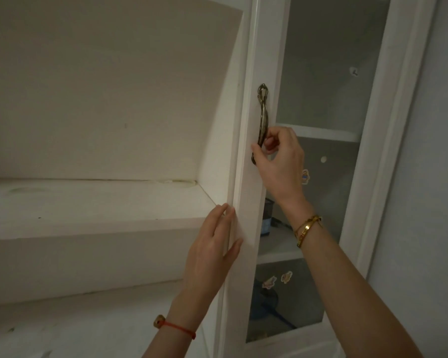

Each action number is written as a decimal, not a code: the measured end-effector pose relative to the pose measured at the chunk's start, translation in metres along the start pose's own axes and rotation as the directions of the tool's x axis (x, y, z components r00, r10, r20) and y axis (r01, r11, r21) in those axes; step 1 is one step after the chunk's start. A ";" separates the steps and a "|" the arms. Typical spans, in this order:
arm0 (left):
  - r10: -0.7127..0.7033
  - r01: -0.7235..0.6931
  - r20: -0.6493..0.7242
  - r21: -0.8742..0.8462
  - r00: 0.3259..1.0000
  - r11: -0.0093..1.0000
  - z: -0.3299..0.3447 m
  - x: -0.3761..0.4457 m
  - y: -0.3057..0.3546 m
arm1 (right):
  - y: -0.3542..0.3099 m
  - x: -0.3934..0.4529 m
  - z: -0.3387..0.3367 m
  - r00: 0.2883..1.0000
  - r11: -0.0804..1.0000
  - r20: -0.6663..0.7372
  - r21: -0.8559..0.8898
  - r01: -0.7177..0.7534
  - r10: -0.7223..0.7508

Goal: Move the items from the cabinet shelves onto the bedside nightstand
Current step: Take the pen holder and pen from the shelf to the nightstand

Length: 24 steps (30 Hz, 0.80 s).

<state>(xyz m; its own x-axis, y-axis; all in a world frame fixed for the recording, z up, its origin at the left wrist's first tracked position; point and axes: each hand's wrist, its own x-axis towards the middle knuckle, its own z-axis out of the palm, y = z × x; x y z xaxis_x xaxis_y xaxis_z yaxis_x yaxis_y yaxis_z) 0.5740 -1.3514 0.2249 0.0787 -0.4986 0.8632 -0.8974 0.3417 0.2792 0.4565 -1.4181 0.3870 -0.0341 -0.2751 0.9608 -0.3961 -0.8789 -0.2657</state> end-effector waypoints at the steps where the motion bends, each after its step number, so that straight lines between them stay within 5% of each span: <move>1: 0.003 -0.003 -0.003 -0.007 1.000 1.000 0.000 -0.001 -0.001 | 0.000 0.000 0.000 1.000 1.000 -0.001 -0.005 0.001 -0.001; 11: 0.087 -0.078 0.059 -0.137 0.995 0.987 -0.007 -0.008 0.005 | -0.014 -0.014 -0.038 0.996 0.998 -0.061 -0.004 0.070 -0.070; 24: 0.260 -0.163 0.117 -0.521 0.959 0.838 -0.011 -0.042 0.082 | -0.033 -0.051 -0.139 0.990 0.955 -0.043 -0.270 0.120 -0.136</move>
<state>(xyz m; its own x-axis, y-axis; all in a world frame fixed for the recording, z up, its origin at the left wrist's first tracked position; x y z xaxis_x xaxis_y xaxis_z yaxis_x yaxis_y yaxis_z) 0.5019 -1.2937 0.2163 -0.2082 -0.4823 0.8509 -0.5382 0.7829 0.3120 0.3442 -1.3207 0.3577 -0.0187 -0.1359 0.9906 -0.6306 -0.7672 -0.1172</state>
